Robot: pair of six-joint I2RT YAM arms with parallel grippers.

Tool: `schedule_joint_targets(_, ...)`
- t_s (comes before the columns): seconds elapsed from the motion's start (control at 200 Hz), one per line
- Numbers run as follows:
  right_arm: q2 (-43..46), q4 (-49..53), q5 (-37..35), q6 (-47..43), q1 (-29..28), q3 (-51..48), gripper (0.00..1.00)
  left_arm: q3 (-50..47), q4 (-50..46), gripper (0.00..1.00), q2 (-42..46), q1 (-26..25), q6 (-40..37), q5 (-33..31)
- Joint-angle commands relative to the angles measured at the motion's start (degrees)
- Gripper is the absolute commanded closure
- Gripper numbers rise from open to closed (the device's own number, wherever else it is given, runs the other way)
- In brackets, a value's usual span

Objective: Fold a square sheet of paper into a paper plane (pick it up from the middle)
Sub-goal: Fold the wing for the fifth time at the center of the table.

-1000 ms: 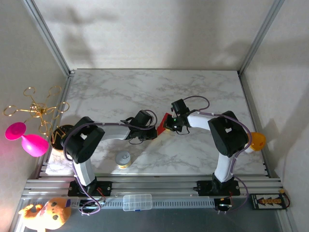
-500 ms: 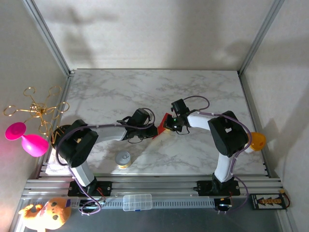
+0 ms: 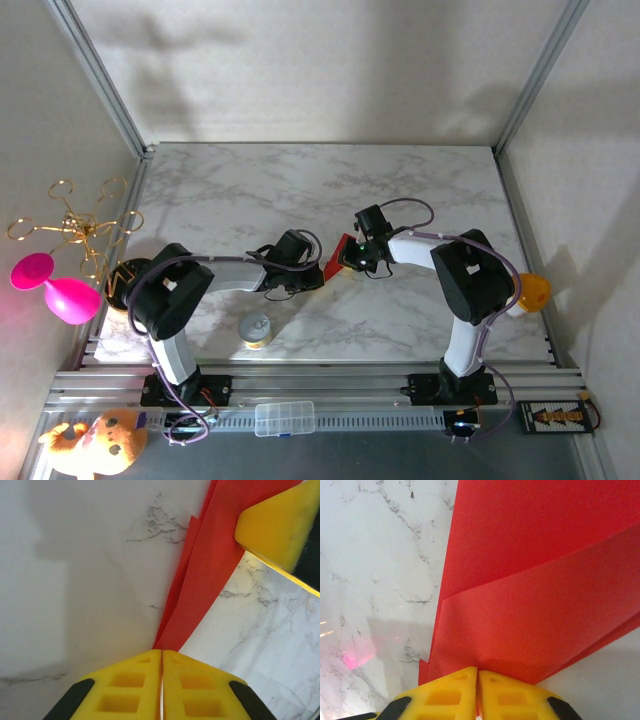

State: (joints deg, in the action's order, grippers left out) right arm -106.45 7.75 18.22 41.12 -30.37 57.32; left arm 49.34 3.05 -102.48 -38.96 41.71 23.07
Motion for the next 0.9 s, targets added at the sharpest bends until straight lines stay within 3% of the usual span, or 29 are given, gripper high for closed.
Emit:
schedule_joint_targets(0.0,-4.65,6.17,-6.35,-1.27,0.25,-3.05,0.88,-2.14,-4.39,0.91,-1.72,-0.24,-1.93,-2.37)
schedule_joint_targets(0.691,-5.08,6.13,-6.61,-1.49,0.26,-3.18,0.88,-0.50,-21.61,0.95,0.99,-1.63,-13.86,-8.03)
schedule_joint_targets(0.896,-5.04,6.18,-6.70,-1.49,0.29,-3.18,0.88,1.36,-24.91,0.89,3.96,-2.34,-17.01,-9.51)
